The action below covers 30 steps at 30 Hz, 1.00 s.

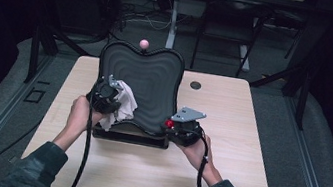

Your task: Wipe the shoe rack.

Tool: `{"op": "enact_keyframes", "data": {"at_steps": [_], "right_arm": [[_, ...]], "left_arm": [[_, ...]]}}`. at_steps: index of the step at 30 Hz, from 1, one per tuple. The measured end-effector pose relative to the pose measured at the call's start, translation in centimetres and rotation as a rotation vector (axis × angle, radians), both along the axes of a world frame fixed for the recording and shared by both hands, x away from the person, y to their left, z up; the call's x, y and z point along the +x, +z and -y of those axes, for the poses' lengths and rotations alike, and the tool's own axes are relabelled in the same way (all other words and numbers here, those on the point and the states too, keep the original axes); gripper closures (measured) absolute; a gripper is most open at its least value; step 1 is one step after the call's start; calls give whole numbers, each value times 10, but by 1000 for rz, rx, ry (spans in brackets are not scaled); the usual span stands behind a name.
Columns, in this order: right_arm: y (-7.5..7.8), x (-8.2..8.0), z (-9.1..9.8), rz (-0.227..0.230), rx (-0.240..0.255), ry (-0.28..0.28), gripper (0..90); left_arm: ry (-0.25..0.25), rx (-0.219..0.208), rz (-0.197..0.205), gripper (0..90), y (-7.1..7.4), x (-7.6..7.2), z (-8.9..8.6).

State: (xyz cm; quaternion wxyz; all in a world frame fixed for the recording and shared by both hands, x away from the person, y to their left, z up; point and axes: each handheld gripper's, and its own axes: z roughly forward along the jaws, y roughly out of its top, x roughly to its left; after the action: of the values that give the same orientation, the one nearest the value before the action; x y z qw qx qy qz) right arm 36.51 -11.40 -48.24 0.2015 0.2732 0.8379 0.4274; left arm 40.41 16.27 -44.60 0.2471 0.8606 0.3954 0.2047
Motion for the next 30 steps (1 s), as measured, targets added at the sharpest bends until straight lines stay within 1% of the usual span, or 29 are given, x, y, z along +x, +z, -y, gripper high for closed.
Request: {"op": "enact_keyframes", "data": {"at_steps": [4, 7, 10, 15, 18, 20, 25, 30], "right_arm": [[0, 0, 0, 3, 5, 0, 599], [0, 0, 0, 5, 3, -1, 600], [0, 0, 0, 5, 2, -1, 600], [0, 0, 0, 5, 2, -1, 600], [0, 0, 0, 7, 1, 0, 600], [0, 0, 0, 8, 0, -1, 600], [0, 0, 0, 7, 2, -1, 600], [0, 0, -1, 6, 2, -2, 600]], "left_arm": [[-15, -1, -10, 823, -3, -5, 1], [-15, -2, -3, 823, -5, -7, 1], [-16, -4, -4, 823, -5, -7, 0], [-19, 10, -4, 823, -5, -9, 2], [-30, 8, -8, 823, -6, -12, 2], [-32, 6, -4, 823, -7, -13, 2], [-36, 8, -9, 822, -6, -11, 3], [-36, 10, -17, 820, -2, -4, 5]]}}
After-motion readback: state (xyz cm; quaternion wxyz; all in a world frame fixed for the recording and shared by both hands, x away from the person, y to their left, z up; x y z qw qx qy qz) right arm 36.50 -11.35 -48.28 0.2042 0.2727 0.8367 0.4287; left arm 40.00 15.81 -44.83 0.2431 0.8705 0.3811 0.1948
